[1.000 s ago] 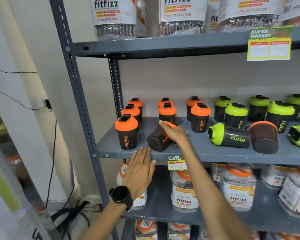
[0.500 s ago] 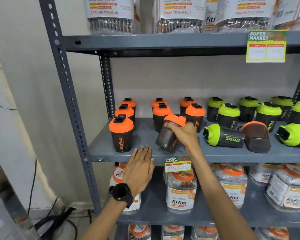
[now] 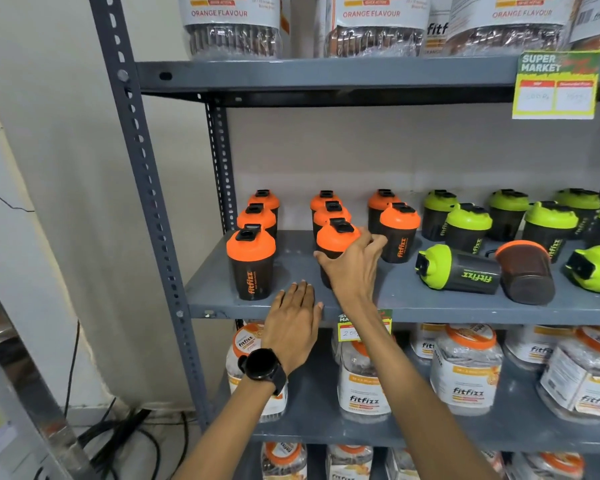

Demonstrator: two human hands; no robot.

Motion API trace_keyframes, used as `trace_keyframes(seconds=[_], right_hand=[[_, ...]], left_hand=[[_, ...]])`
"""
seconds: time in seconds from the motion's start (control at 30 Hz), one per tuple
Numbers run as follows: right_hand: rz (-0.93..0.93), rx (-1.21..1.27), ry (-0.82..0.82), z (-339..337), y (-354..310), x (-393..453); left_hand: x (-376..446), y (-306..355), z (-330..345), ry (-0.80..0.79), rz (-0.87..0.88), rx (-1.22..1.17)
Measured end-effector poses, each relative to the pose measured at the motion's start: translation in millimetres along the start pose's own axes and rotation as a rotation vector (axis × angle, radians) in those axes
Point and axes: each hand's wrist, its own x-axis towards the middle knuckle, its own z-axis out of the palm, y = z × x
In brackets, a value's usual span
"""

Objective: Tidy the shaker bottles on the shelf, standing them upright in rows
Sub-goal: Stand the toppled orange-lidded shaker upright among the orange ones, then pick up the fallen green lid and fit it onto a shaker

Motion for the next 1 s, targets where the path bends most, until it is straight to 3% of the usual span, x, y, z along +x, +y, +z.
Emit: trace_keyframes(seconds=[0.17,0.3,0.47,0.67,1.0], right_hand=[[0.023,0.012,-0.034,-5,13,-11],[-0.073,0.031,-0.079,-37,37,-21],[-0.29,-0.18,-0.17,-99,76,1],[-0.385,-0.324,-0.262,-160,103,57],[-0.484,-0.707,-0.708,-176,122,109]], left_hand=[[-1,1,3,-0.004,-0.004,0.036],[-6,15,4,0.061,-0.034,0.049],[-15,55,11,0.085,-0.06,0.042],[4,125,19,0.043,-0.067,0.036],[55,200,28,-0.055,-0.073,0.004]])
